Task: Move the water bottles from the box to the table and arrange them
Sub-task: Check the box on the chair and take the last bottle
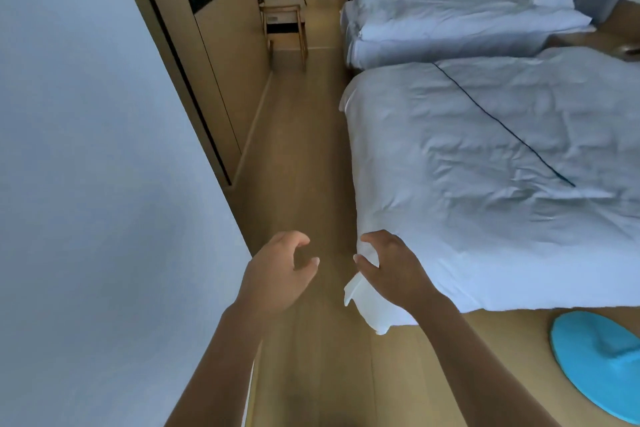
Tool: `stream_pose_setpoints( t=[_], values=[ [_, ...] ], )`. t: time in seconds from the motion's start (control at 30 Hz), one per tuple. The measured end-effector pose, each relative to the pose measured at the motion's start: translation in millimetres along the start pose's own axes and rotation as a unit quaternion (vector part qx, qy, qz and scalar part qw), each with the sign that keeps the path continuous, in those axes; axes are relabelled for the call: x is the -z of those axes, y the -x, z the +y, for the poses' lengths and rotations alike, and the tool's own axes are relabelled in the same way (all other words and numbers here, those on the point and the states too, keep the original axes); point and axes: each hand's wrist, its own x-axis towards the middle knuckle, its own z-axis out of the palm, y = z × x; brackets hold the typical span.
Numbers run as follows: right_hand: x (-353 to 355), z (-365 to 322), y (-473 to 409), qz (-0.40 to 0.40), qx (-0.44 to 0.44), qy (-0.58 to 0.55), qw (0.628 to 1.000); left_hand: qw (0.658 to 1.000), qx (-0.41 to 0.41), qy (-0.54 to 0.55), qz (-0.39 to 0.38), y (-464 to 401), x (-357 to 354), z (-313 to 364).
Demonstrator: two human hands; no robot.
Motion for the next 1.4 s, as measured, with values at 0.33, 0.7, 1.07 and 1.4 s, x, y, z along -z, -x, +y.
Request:
stream_pose_setpoints(
  t=[0.33,0.7,1.07,1.4],
  values=[
    [-9.9,28.3,-202.3,-0.018,0.005,0.009,1.0,1.0,0.005,-0.002,0.008,-199.3,0.8,-35.2],
    [-14.8,13.8,-465.2,-0.005,-0.016,0.004,1.0,1.0,-0.004,-0.013,-0.016,-470.9,56.0,-88.2],
    [-31.5,55.5,-690.8,-0.044,-0.032,-0.016,0.998,0.999,0.021,-0.026,-0.031,-690.4,42.5,-125.4],
    [32.1,109.8,-952.6,-0.027,0.009,0.004,1.0,0.997,0.076,-0.018,-0.007,-936.5,43.1,-101.4]
  ],
)
